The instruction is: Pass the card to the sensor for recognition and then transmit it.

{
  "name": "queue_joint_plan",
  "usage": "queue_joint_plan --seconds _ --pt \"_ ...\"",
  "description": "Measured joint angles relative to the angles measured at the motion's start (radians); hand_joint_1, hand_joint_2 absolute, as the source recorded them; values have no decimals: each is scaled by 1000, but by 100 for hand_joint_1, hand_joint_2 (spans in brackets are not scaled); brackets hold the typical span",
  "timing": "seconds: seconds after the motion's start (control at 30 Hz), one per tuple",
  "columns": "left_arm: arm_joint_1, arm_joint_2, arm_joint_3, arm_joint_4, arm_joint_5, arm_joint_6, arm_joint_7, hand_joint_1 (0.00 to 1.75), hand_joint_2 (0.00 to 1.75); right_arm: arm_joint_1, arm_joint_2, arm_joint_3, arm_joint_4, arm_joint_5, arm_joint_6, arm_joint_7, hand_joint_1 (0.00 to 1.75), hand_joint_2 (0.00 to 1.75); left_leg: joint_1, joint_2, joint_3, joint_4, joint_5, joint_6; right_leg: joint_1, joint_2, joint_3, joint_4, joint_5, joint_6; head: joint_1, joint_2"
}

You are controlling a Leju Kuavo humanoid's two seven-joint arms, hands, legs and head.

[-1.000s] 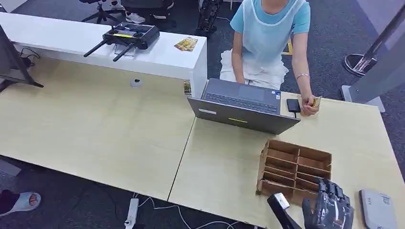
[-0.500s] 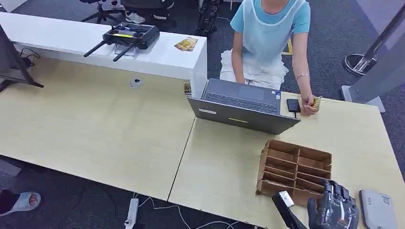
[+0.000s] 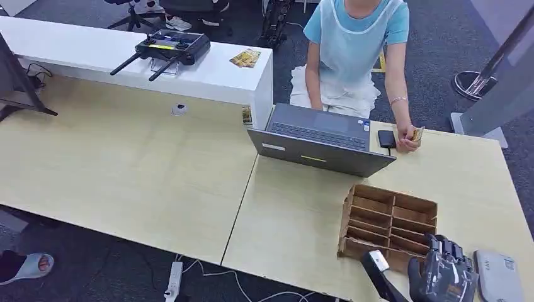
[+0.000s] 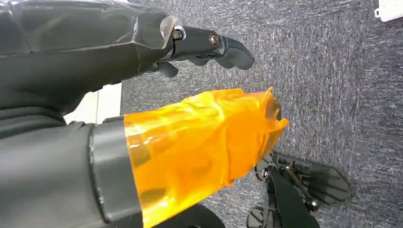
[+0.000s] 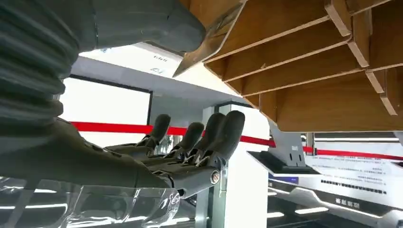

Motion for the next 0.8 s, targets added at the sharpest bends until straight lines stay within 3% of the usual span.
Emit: queue_joint_plan --seconds 0.3,0.47,0.8 --pt "0 0 0 0 17 3 -2 0 0 0 -6 5 3 0 2 13 70 175 0 0 0 0 0 0 0 0 0 0 0 0 0 0" --pt "0 0 0 0 25 3 -8 0 0 0 -11 17 16 0 2 18 80 175 0 0 0 0 0 0 0 0 0 0 0 0 0 0" --pt "0 0 0 0 18 3 -2 0 0 -2 -30 38 31 0 7 45 77 175 0 0 0 0 0 0 0 0 0 0 0 0 0 0"
